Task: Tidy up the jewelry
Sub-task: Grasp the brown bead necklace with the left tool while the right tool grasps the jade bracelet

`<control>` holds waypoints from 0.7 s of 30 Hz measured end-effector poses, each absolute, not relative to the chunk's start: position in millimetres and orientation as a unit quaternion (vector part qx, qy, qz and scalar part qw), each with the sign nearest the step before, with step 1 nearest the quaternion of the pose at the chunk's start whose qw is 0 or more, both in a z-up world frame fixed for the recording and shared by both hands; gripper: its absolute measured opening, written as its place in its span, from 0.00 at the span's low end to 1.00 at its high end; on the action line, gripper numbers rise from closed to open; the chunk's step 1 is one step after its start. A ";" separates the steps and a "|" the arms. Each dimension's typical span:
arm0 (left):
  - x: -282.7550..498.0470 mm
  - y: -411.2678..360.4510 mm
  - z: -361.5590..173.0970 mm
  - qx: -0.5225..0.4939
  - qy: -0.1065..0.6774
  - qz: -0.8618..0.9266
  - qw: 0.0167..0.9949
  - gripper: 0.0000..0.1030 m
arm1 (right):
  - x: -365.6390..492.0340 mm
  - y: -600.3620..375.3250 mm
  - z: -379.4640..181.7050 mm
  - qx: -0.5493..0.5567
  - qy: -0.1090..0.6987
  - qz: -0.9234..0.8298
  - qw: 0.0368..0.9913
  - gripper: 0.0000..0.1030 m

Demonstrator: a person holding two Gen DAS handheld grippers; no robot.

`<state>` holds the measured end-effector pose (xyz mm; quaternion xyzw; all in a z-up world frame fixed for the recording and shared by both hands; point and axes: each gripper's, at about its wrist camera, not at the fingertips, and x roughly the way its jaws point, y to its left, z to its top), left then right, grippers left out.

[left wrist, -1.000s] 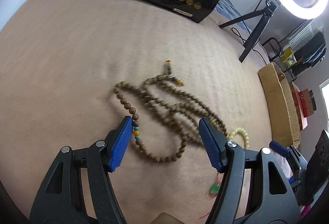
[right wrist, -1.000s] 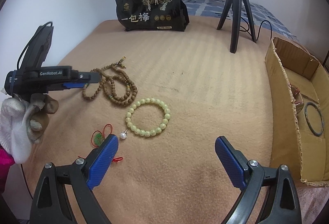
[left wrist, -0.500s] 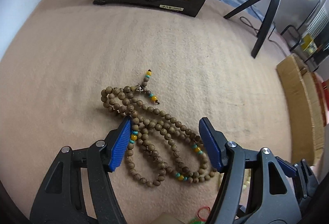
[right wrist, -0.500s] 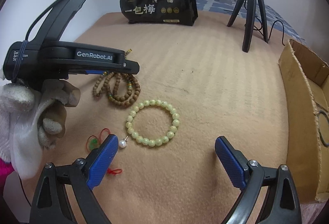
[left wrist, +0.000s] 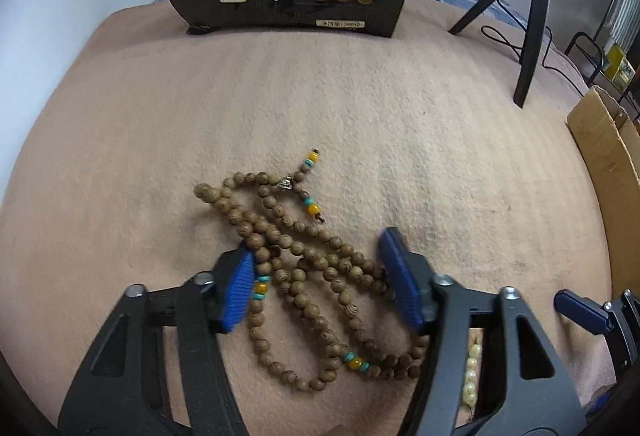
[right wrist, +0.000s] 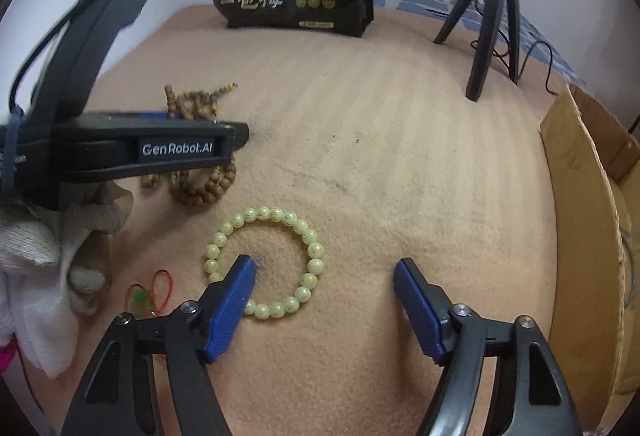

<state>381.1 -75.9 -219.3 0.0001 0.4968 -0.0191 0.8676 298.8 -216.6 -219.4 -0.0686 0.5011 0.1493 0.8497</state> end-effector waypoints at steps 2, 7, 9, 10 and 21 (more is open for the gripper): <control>382.6 -73.3 -218.1 -0.002 0.493 -0.017 0.870 0.38 | 299.4 -213.4 -219.4 -0.075 0.502 0.149 0.849 0.63; 382.7 -61.5 -215.8 -0.007 0.489 -0.027 0.872 0.13 | 295.8 -209.6 -217.0 -0.086 0.499 0.155 0.848 0.32; 381.4 -51.6 -214.4 -0.031 0.492 -0.037 0.869 0.12 | 294.9 -207.9 -216.2 -0.094 0.498 0.157 0.848 0.13; 380.4 -46.8 -213.8 -0.041 0.494 -0.040 0.868 0.12 | 294.2 -207.6 -215.8 -0.097 0.497 0.156 0.848 0.09; 350.9 -14.2 -195.0 -0.080 0.477 -0.042 0.874 0.10 | 286.6 -230.6 -205.3 -0.002 0.494 0.163 0.854 0.05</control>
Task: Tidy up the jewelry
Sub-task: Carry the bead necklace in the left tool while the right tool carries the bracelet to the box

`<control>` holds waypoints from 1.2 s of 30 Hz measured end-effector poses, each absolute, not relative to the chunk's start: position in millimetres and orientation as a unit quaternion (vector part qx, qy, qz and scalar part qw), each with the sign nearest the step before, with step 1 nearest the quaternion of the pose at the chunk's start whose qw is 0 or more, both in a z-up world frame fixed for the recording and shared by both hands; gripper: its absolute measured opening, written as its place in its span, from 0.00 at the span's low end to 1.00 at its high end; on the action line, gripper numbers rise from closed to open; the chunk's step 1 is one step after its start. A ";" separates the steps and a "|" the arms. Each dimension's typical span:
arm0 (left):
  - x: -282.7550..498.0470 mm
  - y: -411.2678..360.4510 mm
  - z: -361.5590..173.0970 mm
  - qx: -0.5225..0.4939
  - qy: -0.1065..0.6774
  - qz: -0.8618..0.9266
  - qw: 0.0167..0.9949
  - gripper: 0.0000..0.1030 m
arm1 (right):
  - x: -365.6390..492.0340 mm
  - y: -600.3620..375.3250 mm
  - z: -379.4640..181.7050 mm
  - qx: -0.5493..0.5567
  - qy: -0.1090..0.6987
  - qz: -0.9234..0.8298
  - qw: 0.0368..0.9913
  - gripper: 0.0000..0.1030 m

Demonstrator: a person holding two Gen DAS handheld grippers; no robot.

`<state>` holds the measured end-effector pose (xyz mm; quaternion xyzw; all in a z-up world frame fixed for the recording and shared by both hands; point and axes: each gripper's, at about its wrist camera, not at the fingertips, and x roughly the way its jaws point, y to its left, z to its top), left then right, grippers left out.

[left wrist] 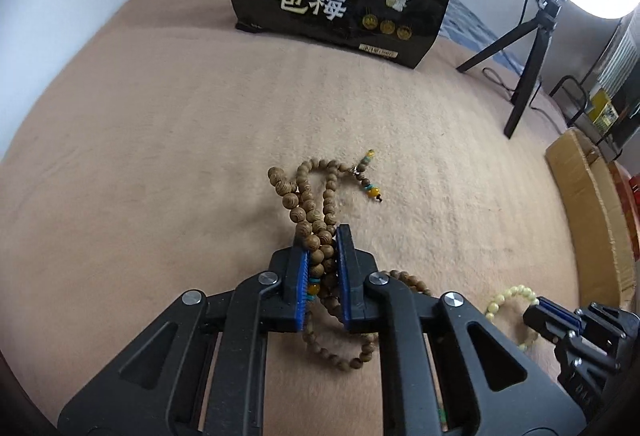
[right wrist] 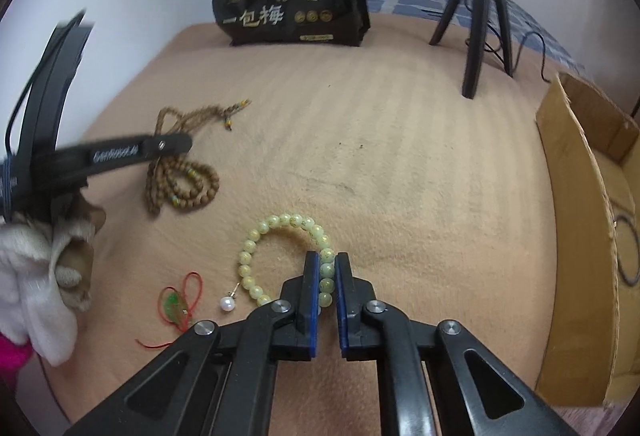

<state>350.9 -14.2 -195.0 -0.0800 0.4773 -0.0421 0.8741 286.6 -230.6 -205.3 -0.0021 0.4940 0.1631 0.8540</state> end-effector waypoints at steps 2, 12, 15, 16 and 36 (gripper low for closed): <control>345.5 -9.9 -188.5 -0.085 0.472 -0.045 0.876 0.10 | 284.0 -234.7 -201.4 0.011 0.491 0.164 0.855 0.05; 305.8 -6.7 -139.0 -0.072 0.432 -0.086 0.895 0.10 | 263.8 -241.7 -157.9 0.020 0.451 0.169 0.876 0.05; 292.7 -5.4 -127.5 -0.073 0.425 -0.096 0.897 0.10 | 256.5 -243.6 -144.9 0.019 0.440 0.170 0.882 0.05; 287.1 -5.4 -122.2 -0.075 0.422 -0.102 0.898 0.10 | 254.2 -244.8 -140.8 0.020 0.437 0.171 0.883 0.05; 246.4 -84.1 -61.8 -0.073 0.387 -0.207 0.896 0.10 | 206.6 -323.7 -75.3 0.041 0.376 0.122 0.918 0.05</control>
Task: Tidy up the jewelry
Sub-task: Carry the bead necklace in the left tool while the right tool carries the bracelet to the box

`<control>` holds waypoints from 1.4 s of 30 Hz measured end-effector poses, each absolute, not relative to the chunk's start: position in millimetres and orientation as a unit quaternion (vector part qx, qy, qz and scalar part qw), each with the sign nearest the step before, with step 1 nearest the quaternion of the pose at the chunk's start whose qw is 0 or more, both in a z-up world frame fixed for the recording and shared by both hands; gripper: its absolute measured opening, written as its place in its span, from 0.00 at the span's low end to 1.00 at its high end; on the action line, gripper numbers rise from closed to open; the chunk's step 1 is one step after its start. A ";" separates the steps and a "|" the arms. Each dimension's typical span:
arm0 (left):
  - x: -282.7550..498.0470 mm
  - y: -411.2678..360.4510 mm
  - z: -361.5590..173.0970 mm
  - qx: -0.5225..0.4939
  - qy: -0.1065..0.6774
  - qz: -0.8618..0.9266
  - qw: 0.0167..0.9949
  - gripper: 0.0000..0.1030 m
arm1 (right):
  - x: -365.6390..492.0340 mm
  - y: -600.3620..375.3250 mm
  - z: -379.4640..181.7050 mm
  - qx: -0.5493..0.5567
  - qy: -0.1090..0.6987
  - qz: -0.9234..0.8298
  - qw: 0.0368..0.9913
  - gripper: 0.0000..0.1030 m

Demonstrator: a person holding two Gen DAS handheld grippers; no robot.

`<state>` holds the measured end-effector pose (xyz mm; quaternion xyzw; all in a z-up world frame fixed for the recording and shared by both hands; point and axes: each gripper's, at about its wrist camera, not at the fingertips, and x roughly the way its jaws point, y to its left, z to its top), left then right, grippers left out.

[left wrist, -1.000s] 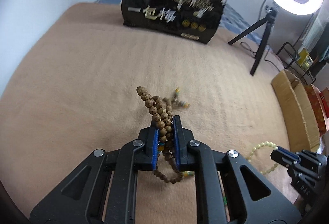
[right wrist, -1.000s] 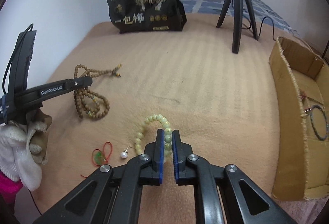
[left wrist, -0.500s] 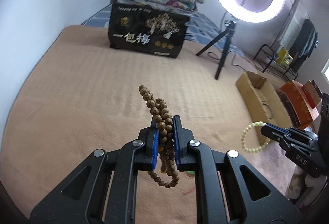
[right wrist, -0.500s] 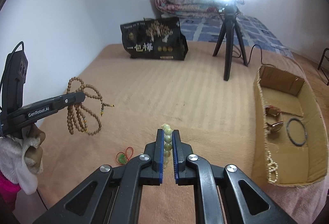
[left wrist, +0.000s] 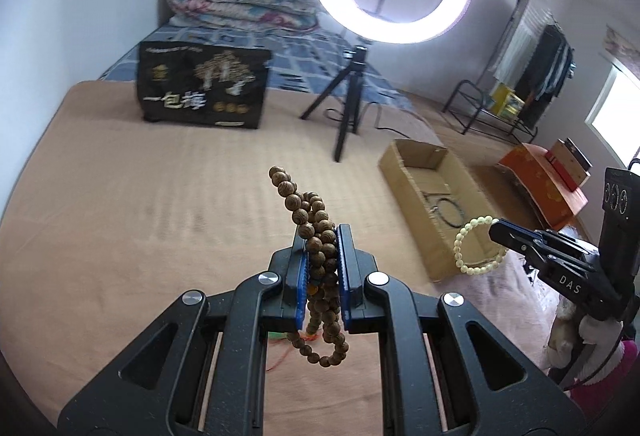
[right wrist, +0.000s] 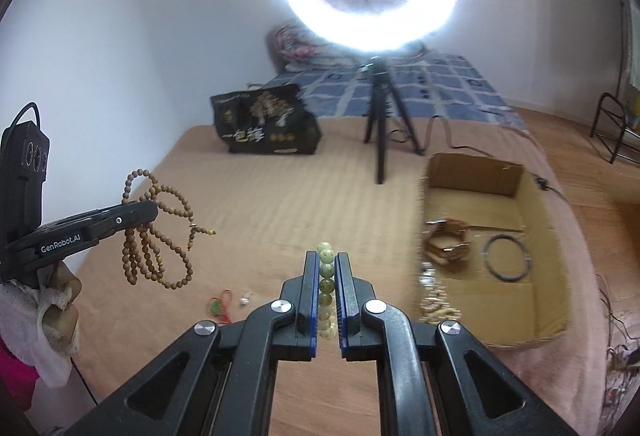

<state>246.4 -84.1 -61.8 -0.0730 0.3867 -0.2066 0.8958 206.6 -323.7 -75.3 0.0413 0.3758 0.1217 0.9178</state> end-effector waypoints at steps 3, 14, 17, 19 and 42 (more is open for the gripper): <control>249.7 -104.2 -57.4 -0.069 0.386 -0.219 0.893 0.10 | 201.8 -346.5 -70.8 0.045 0.372 0.105 0.921 0.05; 279.1 -186.7 -50.5 -0.052 0.383 -0.261 0.885 0.10 | 196.0 -417.0 -66.6 0.049 0.366 0.053 0.928 0.05; 287.9 -209.0 -50.7 -0.052 0.384 -0.273 0.880 0.10 | 199.3 -430.1 -68.2 0.052 0.365 0.045 0.929 0.05; 293.1 -224.5 -51.9 -0.049 0.384 -0.279 0.879 0.10 | 202.5 -438.4 -70.7 0.054 0.364 0.040 0.929 0.05; 344.5 -328.9 -75.5 -0.038 0.391 -0.312 0.865 0.10 | 225.0 -476.7 -102.2 0.078 0.376 0.032 0.923 0.05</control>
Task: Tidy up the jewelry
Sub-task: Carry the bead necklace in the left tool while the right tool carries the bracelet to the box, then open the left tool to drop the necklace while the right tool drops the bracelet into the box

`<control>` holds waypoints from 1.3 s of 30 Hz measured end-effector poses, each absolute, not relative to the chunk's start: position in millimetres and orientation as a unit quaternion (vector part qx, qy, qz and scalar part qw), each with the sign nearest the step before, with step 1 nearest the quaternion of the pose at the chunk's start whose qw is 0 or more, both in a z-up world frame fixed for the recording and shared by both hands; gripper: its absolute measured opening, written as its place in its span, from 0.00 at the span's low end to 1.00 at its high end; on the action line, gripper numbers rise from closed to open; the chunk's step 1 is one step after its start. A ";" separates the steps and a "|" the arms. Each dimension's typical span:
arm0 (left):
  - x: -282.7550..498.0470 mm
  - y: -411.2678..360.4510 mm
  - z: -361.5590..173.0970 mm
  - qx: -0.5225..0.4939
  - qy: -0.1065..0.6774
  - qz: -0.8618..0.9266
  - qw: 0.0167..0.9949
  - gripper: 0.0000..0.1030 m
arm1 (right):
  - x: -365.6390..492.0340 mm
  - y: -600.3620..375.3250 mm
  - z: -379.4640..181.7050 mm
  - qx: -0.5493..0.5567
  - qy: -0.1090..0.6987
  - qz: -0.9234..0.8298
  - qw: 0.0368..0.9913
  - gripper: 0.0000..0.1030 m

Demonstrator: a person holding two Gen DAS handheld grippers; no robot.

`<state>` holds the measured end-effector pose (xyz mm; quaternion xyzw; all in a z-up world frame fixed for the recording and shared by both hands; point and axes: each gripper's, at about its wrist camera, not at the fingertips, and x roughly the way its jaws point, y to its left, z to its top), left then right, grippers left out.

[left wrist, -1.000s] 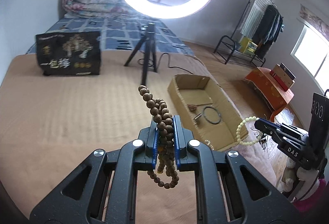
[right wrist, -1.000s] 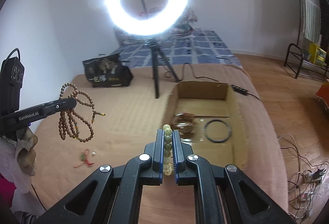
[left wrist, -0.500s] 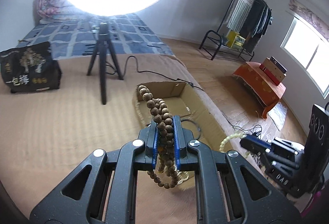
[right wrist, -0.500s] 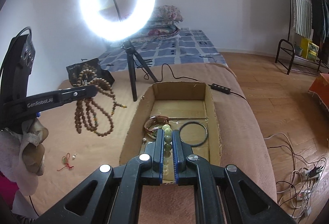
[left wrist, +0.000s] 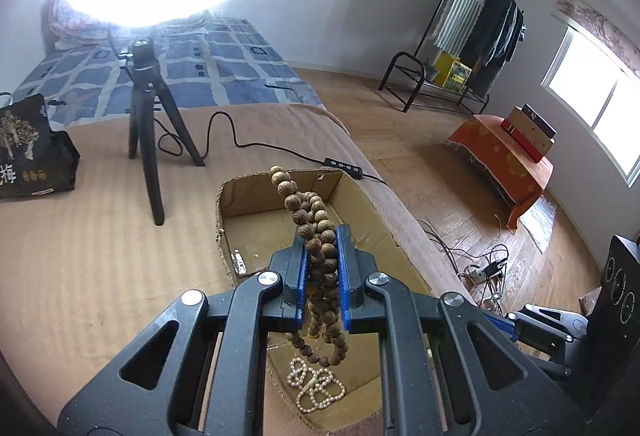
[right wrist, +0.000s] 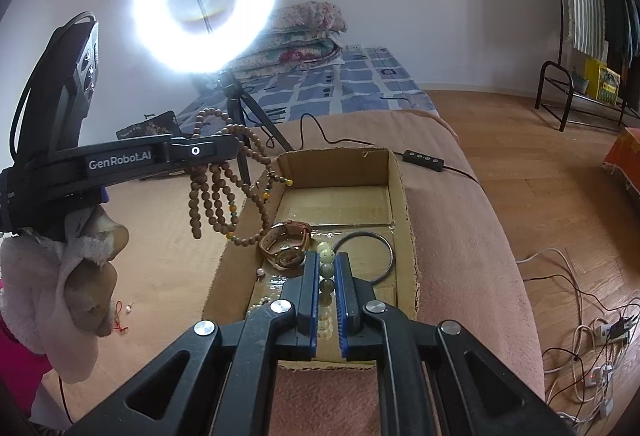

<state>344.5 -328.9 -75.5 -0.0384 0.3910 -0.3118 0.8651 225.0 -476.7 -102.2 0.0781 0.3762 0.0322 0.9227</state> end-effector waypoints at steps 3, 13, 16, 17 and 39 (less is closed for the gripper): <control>347.5 -332.8 -78.7 -0.038 0.394 -0.312 0.864 0.10 | 226.8 -478.7 -105.9 0.080 0.379 0.032 0.921 0.05; 343.2 -343.1 -74.6 -0.008 0.385 -0.302 0.872 0.46 | 229.1 -482.0 -110.9 0.080 0.377 0.023 0.922 0.37; 337.5 -341.8 -70.0 0.000 0.367 -0.294 0.883 0.61 | 226.7 -481.2 -111.3 0.075 0.377 0.014 0.923 0.54; 337.0 -342.6 -69.6 0.003 0.368 -0.294 0.882 0.65 | 226.2 -481.2 -111.9 0.073 0.378 0.011 0.923 0.65; 326.5 -325.7 -62.0 0.009 0.383 -0.270 0.883 0.75 | 209.0 -469.9 -99.4 0.037 0.370 -0.032 0.928 1.00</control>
